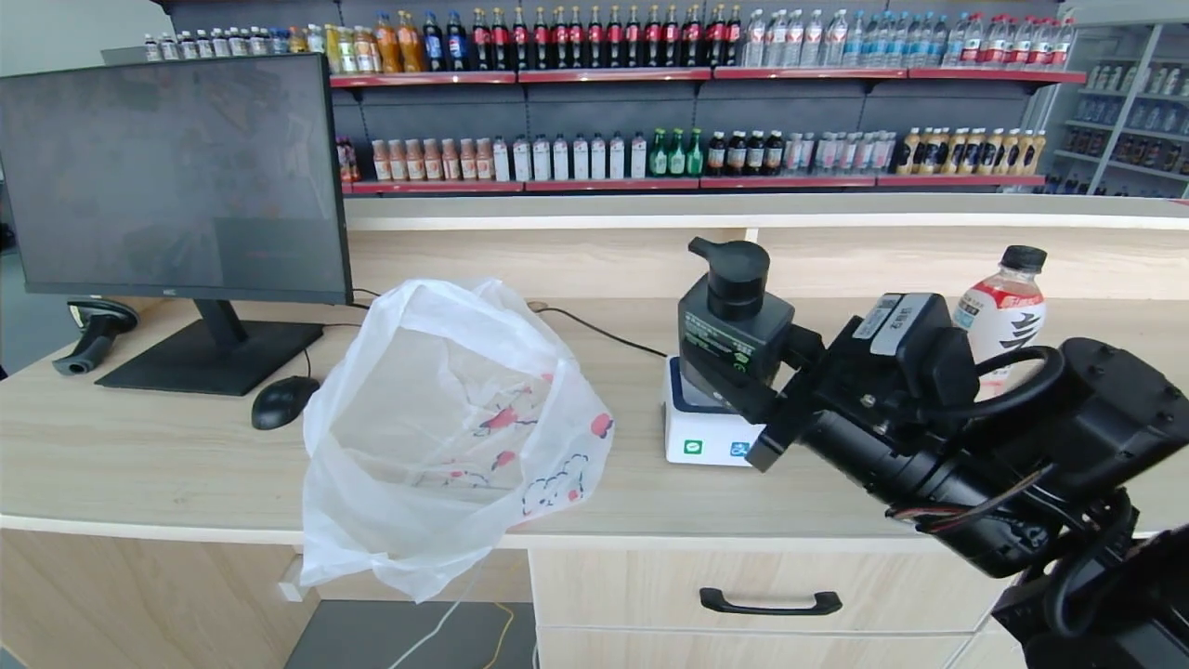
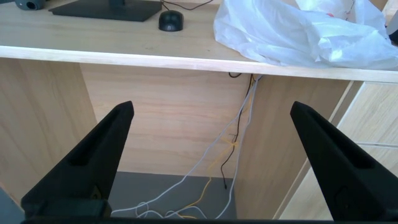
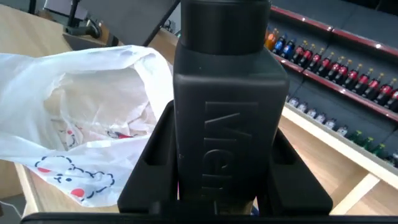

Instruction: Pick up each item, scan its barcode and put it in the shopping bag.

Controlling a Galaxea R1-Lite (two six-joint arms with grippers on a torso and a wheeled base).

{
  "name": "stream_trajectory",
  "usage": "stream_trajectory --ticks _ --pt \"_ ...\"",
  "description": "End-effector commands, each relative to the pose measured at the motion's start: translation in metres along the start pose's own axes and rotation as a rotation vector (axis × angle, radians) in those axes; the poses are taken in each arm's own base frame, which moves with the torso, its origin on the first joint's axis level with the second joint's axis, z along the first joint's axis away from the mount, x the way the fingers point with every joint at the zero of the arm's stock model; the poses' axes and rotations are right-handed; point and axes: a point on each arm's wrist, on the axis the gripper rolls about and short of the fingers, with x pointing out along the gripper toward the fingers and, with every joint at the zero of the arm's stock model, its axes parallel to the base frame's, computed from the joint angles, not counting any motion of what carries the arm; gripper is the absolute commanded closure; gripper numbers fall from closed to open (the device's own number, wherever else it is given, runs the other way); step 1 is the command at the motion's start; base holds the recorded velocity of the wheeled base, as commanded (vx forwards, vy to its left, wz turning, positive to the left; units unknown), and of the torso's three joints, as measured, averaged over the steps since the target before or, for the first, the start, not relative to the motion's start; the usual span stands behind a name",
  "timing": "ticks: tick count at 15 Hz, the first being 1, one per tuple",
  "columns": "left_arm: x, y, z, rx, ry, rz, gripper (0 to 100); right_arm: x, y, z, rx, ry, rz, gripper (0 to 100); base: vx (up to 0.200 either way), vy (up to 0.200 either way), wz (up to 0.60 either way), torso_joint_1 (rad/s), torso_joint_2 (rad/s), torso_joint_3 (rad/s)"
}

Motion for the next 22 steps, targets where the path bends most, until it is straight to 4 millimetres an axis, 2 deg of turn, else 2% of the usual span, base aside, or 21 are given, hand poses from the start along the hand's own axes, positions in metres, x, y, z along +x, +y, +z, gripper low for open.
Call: stream_trajectory --ticks 1,3,5,9,18,22 --pt "0.000 0.000 0.000 0.000 0.000 -0.001 0 0.019 0.004 -0.017 -0.092 -0.008 0.039 100 0.000 0.000 0.00 0.000 0.00 0.000" --pt "0.000 0.000 0.000 0.000 0.000 -0.001 0 0.021 0.010 -0.030 -0.189 0.012 0.079 100 0.000 0.000 0.00 0.000 0.00 0.000" --pt "0.000 0.000 0.000 0.000 0.000 0.001 0 0.024 0.012 -0.034 -0.299 -0.001 0.100 100 0.000 0.000 0.00 0.000 0.00 0.000" --pt "0.000 0.000 0.000 -0.002 0.000 -0.001 0 0.034 0.004 -0.048 -0.499 -0.076 0.171 100 0.000 0.000 0.00 0.000 0.00 0.000" --pt "0.000 0.000 0.000 0.000 0.000 -0.001 0 0.020 -0.024 -0.076 -0.627 -0.098 0.256 100 0.000 0.000 0.00 0.000 0.00 0.000" --pt "0.000 0.000 0.000 0.000 0.000 -0.001 0 0.021 -0.022 -0.084 -0.634 -0.110 0.287 100 0.000 0.000 0.00 0.000 0.00 0.000"
